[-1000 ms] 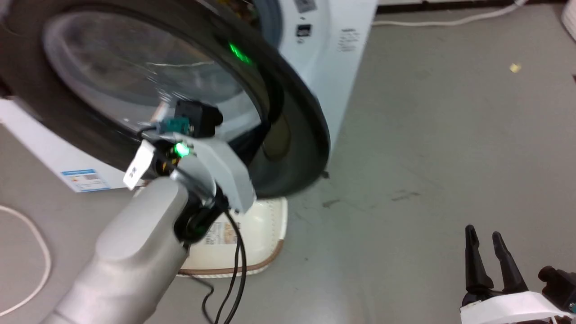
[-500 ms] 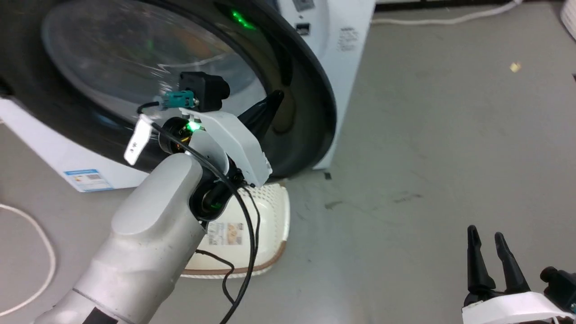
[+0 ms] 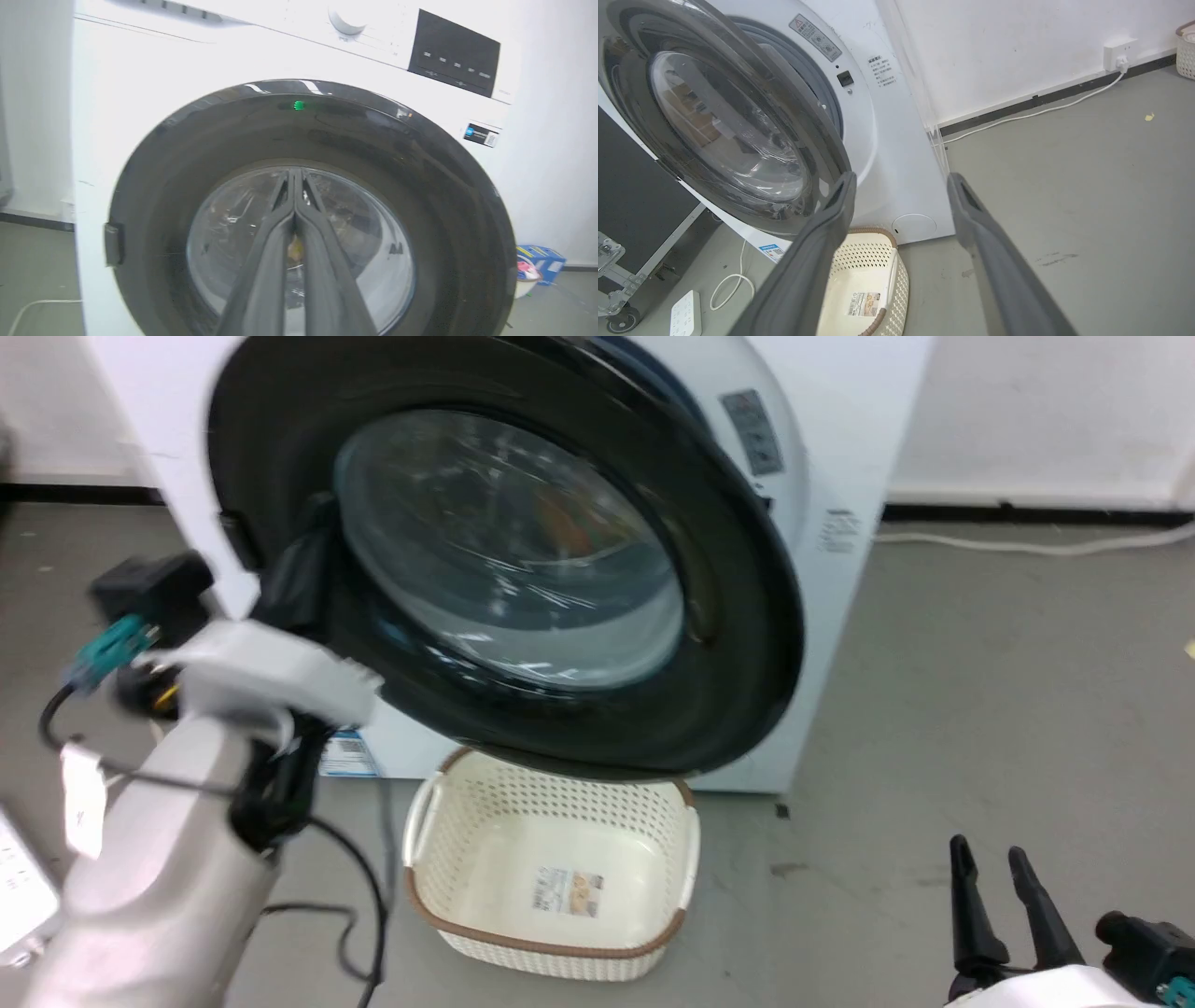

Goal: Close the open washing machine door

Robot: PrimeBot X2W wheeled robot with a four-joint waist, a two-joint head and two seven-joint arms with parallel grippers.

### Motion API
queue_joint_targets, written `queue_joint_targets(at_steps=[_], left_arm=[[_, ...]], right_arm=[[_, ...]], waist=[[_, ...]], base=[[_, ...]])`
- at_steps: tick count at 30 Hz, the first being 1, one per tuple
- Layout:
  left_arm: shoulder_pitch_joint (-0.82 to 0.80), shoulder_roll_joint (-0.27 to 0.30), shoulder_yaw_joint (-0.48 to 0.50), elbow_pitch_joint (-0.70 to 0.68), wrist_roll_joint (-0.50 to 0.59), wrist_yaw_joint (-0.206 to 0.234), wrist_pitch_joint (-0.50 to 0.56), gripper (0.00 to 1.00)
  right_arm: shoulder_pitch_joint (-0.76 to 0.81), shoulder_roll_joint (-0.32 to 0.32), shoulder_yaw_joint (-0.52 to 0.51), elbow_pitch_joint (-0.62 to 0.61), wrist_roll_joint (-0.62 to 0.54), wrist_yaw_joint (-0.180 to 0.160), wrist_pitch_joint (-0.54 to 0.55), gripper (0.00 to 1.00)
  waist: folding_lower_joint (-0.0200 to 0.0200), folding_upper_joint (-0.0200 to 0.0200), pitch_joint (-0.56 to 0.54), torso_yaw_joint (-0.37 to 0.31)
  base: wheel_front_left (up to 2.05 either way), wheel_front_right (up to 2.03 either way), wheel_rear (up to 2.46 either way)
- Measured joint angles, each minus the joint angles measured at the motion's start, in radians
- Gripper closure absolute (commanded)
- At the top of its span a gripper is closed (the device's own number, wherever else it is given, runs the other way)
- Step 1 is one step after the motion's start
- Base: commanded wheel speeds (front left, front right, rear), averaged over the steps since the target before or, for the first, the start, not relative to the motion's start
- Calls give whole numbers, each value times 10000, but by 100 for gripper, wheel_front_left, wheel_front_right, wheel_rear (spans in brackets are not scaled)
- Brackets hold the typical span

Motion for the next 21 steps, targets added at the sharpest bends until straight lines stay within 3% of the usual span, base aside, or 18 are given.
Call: queue_joint_targets(at_steps=[4, 8, 13, 21], left_arm=[[1051, 449, 752, -637, 1007, 742, -94, 100], [2335, 675, 1179, -1210, 2186, 1131, -96, 100], [3723, 614, 1421, -1354, 2748, 1271, -94, 100], [5049, 326, 1319, -1081, 2734, 1162, 73, 100]], right_arm=[[36, 0, 144, -84, -430, 0, 0, 0], [75, 0, 184, -192, -1371, 0, 0, 0], [193, 0, 201, -522, -2209, 0, 10, 0], [382, 0, 221, -934, -2305, 0, 318, 0]], waist=[[0, 0, -343, 321], [0, 0, -563, 435], [1, 0, -716, 397], [2, 0, -849, 260]], base=[[0, 0, 0], [0, 0, 0], [0, 0, 0], [0, 0, 0]])
